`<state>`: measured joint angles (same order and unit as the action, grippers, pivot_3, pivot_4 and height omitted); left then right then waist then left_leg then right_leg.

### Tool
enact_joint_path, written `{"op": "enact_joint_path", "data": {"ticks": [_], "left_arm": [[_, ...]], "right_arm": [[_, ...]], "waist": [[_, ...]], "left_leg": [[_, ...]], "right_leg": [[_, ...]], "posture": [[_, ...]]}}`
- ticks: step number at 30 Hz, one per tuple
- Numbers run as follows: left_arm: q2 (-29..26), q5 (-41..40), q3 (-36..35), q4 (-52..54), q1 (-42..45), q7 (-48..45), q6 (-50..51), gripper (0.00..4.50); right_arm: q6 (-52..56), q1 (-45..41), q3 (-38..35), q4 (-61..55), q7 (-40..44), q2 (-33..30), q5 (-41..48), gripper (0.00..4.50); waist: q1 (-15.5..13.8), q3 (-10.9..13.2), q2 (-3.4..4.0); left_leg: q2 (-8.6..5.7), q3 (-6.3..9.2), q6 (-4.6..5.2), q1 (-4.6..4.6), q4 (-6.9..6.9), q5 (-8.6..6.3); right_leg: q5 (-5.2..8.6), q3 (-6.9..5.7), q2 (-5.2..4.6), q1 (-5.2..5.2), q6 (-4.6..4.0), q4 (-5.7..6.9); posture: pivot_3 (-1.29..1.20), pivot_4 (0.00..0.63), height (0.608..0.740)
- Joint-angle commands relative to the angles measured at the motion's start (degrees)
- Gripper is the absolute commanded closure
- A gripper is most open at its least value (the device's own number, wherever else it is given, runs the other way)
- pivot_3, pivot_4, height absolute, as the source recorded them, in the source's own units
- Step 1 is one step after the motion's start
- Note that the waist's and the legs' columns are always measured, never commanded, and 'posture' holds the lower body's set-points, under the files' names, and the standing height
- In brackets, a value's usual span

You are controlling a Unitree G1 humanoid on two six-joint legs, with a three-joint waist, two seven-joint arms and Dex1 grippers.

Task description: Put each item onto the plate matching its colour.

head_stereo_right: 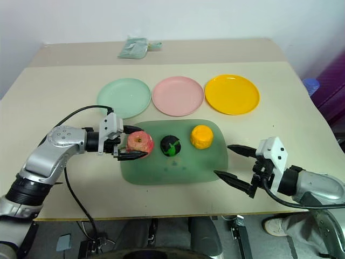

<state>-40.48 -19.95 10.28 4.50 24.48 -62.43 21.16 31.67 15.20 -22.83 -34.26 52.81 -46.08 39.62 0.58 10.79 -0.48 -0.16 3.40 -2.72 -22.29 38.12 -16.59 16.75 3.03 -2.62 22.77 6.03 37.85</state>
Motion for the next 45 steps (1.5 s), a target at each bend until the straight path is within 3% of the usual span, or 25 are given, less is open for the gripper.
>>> {"op": "enact_joint_path", "data": {"ticks": [1, 6, 14, 16, 19, 25, 29, 31, 36, 42, 45], "left_arm": [[1.4, -0.9, -2.2, -1.4, 1.1, 0.4, -0.1, 0.80], [8.1, -1.3, -6.8, -10.8, 11.7, 7.6, -0.1, 0.80], [23.9, 15.9, 0.2, -47.8, 34.8, 24.2, -12.1, 0.80], [26.5, 17.5, 0.4, -54.6, 38.0, 25.4, -15.0, 0.16], [28.0, 17.7, -1.1, -58.9, 40.4, 25.1, -17.7, 0.03], [24.8, 10.3, -8.1, -49.2, 37.5, 17.5, -18.6, 0.03], [18.7, -2.2, -5.6, -21.9, 25.2, -1.6, -3.7, 0.03], [14.8, -3.5, -1.8, -12.1, 20.0, -6.9, 0.4, 0.03], [10.3, 6.8, 8.8, -5.3, 14.9, -9.0, -3.6, 0.03], [10.8, 14.9, 15.3, -6.5, 13.8, -5.6, -3.9, 0.03], [11.6, 14.4, 13.7, -6.7, 13.1, -4.4, -4.3, 0.85]], "right_arm": [[0.7, -0.3, -1.0, -2.5, -1.7, 0.1, 1.3, 0.00], [2.2, -4.4, 0.4, -2.2, -4.5, 0.0, 1.8, 0.00], [1.5, -11.6, 6.3, 0.2, -7.3, 1.3, -0.1, 0.00], [1.5, -12.1, 6.8, 0.0, -8.0, 1.7, -0.2, 0.00], [1.8, -11.1, 6.1, -1.0, -8.5, 1.9, 0.1, 0.00], [2.1, -7.8, 3.7, -2.6, -9.3, 1.6, 0.8, 0.00], [3.4, -5.5, 2.4, -3.5, -7.9, 0.1, 1.9, 0.00], [3.8, -4.5, 2.5, -4.1, -6.7, -1.0, 1.9, 0.00], [4.4, -5.2, 2.9, -4.6, -7.1, -1.1, 2.7, 0.00], [3.9, -6.3, 3.5, -3.5, -7.3, -0.7, 2.0, 0.00], [3.5, -6.0, 3.0, -3.3, -7.2, -0.3, 2.1, 0.00]], "waist": [[0.0, 0.0, 0.00], [-0.1, 0.1, -0.12], [-0.1, 0.0, -0.18], [0.1, 0.1, -0.20], [0.3, 0.1, -0.21], [0.2, 0.1, -0.22], [0.4, 0.0, -0.08], [0.3, 0.0, -0.08], [-0.4, 0.0, -0.10], [0.0, 0.0, -0.10], [0.1, 0.0, -0.10]], "left_leg": [[0.00, 0.01, 0.00, 0.00, 0.00, 0.00], [-0.01, 0.04, 0.00, -0.09, 0.13, 0.00], [-0.19, 0.00, 0.01, -0.14, 0.14, 0.00], [-0.19, 0.00, 0.01, -0.19, 0.12, 0.00], [-0.16, -0.01, 0.01, -0.26, 0.07, 0.00], [-0.13, 0.02, 0.00, -0.26, 0.08, 0.01], [-0.07, 0.03, -0.01, -0.24, 0.05, 0.01], [-0.02, 0.02, -0.01, -0.21, 0.04, 0.01], [-0.09, 0.03, -0.05, -0.04, 0.20, 0.04], [-0.09, 0.03, -0.02, -0.03, 0.17, 0.02], [-0.09, 0.03, -0.02, -0.03, 0.16, 0.02]], "right_leg": [[0.00, 0.00, 0.00, 0.00, 0.00, 0.00], [-0.01, -0.12, 0.01, -0.01, 0.01, 0.03], [0.01, -0.15, -0.03, 0.01, 0.07, -0.03], [0.02, -0.15, -0.02, 0.07, 0.07, -0.04], [0.02, -0.09, -0.01, 0.24, 0.07, 0.01], [0.02, -0.04, -0.01, 0.29, 0.07, 0.11], [0.02, 0.01, -0.03, 0.29, 0.07, 0.12], [0.02, 0.05, -0.03, 0.27, 0.06, 0.13], [0.02, -0.08, -0.03, -0.10, 0.06, 0.11], [0.03, -0.08, 0.02, -0.09, 0.05, 0.09], [0.03, -0.08, 0.03, -0.07, 0.05, 0.09]], "posture": [[0.00, 0.150, 0.740], [0.00, 0.150, 0.740], [0.00, 0.150, 0.740], [0.00, 0.150, 0.740], [0.00, 0.150, 0.740], [0.00, 0.150, 0.740], [0.00, 0.150, 0.740], [0.00, 0.150, 0.740], [0.00, 0.150, 0.740], [0.00, 0.150, 0.740], [0.00, 0.150, 0.740]]}}
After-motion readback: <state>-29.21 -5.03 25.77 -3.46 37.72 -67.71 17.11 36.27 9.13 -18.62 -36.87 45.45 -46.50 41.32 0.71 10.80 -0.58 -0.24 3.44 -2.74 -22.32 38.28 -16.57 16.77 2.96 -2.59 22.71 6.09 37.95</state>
